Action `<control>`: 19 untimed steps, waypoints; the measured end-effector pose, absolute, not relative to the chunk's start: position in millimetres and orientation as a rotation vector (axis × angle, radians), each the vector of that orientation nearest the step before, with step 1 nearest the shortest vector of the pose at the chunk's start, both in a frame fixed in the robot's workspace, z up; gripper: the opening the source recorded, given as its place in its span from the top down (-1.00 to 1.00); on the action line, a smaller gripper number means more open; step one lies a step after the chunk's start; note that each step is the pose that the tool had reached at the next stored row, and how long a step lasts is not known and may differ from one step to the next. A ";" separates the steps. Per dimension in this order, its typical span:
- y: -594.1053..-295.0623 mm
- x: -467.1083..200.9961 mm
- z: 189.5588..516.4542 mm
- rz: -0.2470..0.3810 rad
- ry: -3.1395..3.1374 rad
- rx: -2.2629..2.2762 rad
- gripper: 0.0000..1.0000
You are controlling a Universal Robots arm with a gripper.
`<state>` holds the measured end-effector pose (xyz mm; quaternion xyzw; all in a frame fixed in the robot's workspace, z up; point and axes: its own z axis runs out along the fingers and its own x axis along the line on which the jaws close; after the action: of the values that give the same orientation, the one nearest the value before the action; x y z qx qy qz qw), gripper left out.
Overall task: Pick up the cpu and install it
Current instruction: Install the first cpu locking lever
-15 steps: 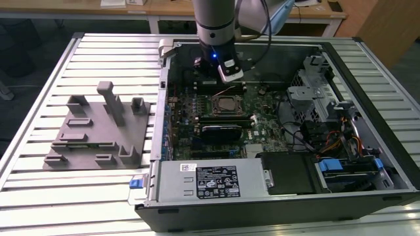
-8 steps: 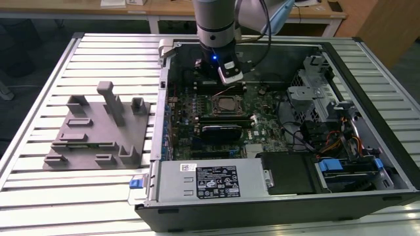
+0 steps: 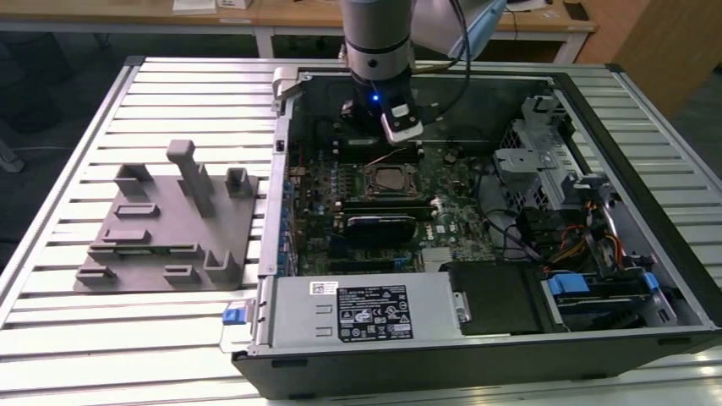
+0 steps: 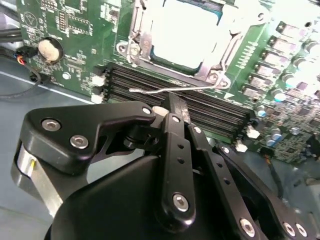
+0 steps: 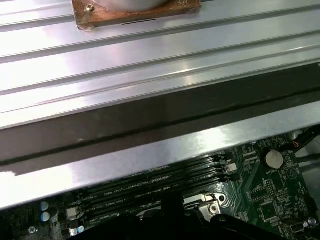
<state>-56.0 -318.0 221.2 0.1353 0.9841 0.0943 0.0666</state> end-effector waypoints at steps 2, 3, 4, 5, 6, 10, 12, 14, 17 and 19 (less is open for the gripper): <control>-317.6 -54.4 220.2 0.279 2.963 0.427 0.79; -317.4 -53.9 219.5 0.278 2.961 0.438 0.79; -317.2 -53.5 218.7 0.276 2.958 0.451 0.79; -317.1 -53.2 218.0 0.275 2.955 0.465 0.79; -317.0 -52.9 217.3 0.274 2.952 0.479 0.79; -316.6 -52.0 215.9 0.268 2.942 0.525 0.79; -316.6 -52.0 215.9 0.268 2.942 0.525 0.79; -316.5 -51.9 215.8 0.268 2.942 0.525 0.79; -316.5 -51.8 214.7 0.268 2.940 0.525 0.79; -316.5 -51.9 213.4 0.269 2.937 0.524 0.79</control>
<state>-51.9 -316.5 213.4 0.1745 0.9778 0.0895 0.0732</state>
